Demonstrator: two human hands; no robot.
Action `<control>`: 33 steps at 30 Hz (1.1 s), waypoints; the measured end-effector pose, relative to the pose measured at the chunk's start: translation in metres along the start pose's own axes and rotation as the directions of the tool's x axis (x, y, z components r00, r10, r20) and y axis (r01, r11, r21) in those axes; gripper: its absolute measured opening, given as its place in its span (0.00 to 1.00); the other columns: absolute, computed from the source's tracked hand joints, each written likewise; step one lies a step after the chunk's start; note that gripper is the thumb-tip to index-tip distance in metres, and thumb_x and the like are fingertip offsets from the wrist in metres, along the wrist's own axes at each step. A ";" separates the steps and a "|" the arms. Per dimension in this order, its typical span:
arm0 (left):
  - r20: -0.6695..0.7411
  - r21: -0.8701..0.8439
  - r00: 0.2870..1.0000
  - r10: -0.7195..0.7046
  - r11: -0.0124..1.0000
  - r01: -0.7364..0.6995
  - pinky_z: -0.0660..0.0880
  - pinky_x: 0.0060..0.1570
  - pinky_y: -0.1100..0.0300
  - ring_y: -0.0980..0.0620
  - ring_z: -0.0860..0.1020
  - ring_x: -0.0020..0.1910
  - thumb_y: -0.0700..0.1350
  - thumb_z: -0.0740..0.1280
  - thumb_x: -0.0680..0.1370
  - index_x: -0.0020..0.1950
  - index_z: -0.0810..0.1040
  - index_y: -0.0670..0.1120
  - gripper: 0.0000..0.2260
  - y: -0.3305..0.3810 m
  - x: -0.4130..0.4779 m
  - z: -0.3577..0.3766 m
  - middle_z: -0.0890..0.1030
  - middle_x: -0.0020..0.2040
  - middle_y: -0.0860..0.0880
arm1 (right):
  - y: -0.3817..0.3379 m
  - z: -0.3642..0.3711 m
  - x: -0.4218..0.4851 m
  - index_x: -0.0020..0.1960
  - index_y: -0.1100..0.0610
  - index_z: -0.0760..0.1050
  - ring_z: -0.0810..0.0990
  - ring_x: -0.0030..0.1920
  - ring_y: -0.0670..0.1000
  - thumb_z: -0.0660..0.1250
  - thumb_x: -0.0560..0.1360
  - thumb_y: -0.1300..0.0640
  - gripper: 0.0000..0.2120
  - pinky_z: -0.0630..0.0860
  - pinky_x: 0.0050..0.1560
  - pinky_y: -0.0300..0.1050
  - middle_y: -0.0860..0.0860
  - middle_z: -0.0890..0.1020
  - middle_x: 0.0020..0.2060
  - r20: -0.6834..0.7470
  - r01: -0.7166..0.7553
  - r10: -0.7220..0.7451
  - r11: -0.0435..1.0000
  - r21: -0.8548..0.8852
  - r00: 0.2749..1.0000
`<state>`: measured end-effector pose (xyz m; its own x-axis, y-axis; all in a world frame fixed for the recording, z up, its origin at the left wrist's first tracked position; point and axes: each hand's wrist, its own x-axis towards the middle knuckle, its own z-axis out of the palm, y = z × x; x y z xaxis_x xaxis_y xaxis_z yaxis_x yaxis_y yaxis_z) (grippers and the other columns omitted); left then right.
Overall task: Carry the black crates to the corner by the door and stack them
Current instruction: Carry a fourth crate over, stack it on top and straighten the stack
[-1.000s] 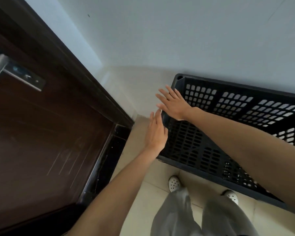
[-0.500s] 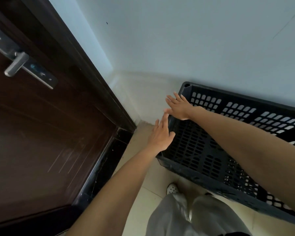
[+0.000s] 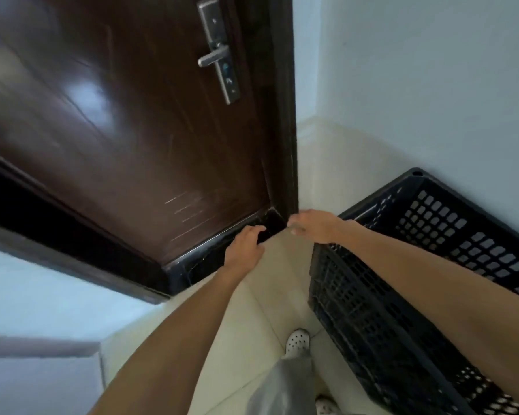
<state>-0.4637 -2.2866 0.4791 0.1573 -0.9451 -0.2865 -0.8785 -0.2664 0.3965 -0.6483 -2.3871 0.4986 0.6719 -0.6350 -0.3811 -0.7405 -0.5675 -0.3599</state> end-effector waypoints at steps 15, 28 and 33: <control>-0.193 -0.127 0.778 -0.598 0.801 0.585 0.74 0.56 0.54 0.49 0.77 0.61 0.49 0.64 0.80 0.64 0.75 0.54 0.13 -0.166 -0.321 0.050 0.80 0.62 0.53 | -0.268 0.146 -0.028 0.52 0.47 0.77 0.79 0.53 0.53 0.57 0.74 0.54 0.12 0.75 0.51 0.48 0.47 0.81 0.52 0.311 0.505 -0.432 0.836 -0.214 0.847; -0.147 -0.347 0.287 -0.947 0.321 0.881 0.73 0.55 0.53 0.45 0.76 0.62 0.45 0.64 0.78 0.66 0.74 0.51 0.15 -0.280 -0.633 0.098 0.78 0.62 0.48 | -0.572 0.330 -0.131 0.46 0.50 0.70 0.75 0.44 0.51 0.57 0.73 0.61 0.07 0.67 0.41 0.42 0.52 0.80 0.48 0.609 0.880 -0.642 0.408 -0.244 0.466; -0.083 -0.398 0.105 -0.991 0.130 0.908 0.73 0.57 0.51 0.45 0.75 0.63 0.45 0.63 0.79 0.67 0.73 0.50 0.15 -0.318 -0.781 0.125 0.76 0.64 0.48 | -0.694 0.417 -0.204 0.52 0.52 0.74 0.77 0.51 0.54 0.58 0.74 0.58 0.10 0.68 0.46 0.45 0.51 0.80 0.50 0.654 0.961 -0.704 0.204 -0.187 0.277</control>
<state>-0.3635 -1.4399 0.4673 0.9247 0.1489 -0.3504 0.2085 -0.9681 0.1387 -0.2659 -1.6453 0.4707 0.7153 0.5667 -0.4088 0.4923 -0.8239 -0.2808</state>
